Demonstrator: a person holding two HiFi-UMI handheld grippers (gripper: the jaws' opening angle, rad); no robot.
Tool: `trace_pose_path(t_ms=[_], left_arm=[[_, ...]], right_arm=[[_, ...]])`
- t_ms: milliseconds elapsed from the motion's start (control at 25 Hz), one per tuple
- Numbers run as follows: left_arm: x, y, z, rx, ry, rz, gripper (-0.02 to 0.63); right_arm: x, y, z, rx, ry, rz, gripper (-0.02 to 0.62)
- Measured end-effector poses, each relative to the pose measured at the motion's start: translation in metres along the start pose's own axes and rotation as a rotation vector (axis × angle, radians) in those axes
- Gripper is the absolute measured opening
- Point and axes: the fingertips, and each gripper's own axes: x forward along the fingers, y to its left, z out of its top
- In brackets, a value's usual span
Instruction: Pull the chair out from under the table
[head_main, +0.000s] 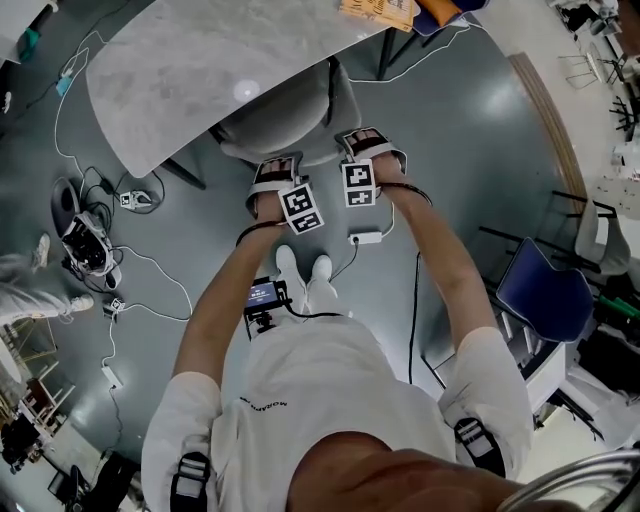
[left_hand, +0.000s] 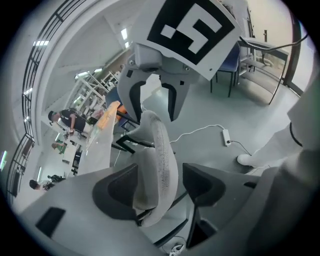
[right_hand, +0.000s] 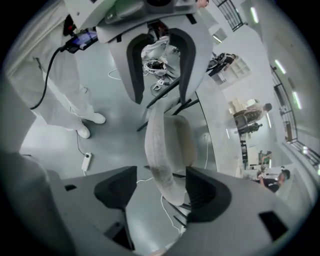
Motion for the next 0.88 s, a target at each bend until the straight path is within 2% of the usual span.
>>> trace_pose_path(t_ms=[80, 160, 280, 440, 480, 560, 640, 720, 760, 880], left_arm=[[0.012, -0.001, -0.004, 0.039, 0.022, 0.041, 0.268], [0.020, 0.000, -0.005, 0.038, 0.031, 0.071, 0.268], [0.031, 0.001, -0.006, -0.004, 0.038, 0.077, 0.267], [0.040, 0.006, -0.009, 0.043, 0.062, 0.093, 0.260], [0.041, 0.006, -0.009, 0.048, 0.064, 0.089, 0.230], [0.043, 0.004, -0.008, 0.052, 0.068, 0.078, 0.178], [0.044, 0.000, -0.008, 0.061, 0.073, 0.078, 0.161], [0.045, -0.003, -0.008, 0.066, 0.072, 0.082, 0.145], [0.045, -0.004, -0.008, 0.062, 0.070, 0.084, 0.115], [0.045, -0.003, -0.010, 0.029, 0.074, 0.079, 0.099]], right_arm=[[0.010, 0.002, -0.004, 0.000, 0.000, -0.004, 0.305], [0.020, 0.005, -0.008, -0.021, 0.015, 0.003, 0.305], [0.029, 0.002, -0.011, -0.027, 0.027, -0.019, 0.305], [0.037, -0.002, -0.006, -0.055, 0.012, -0.025, 0.302], [0.038, -0.002, -0.005, -0.066, 0.011, -0.029, 0.297], [0.038, -0.004, -0.007, -0.081, 0.014, -0.045, 0.243], [0.038, -0.005, -0.009, -0.098, 0.017, -0.058, 0.164], [0.039, -0.004, -0.010, -0.102, 0.020, -0.051, 0.136], [0.039, -0.004, -0.010, -0.100, 0.023, -0.044, 0.129], [0.039, -0.005, -0.009, -0.111, 0.034, -0.016, 0.112]])
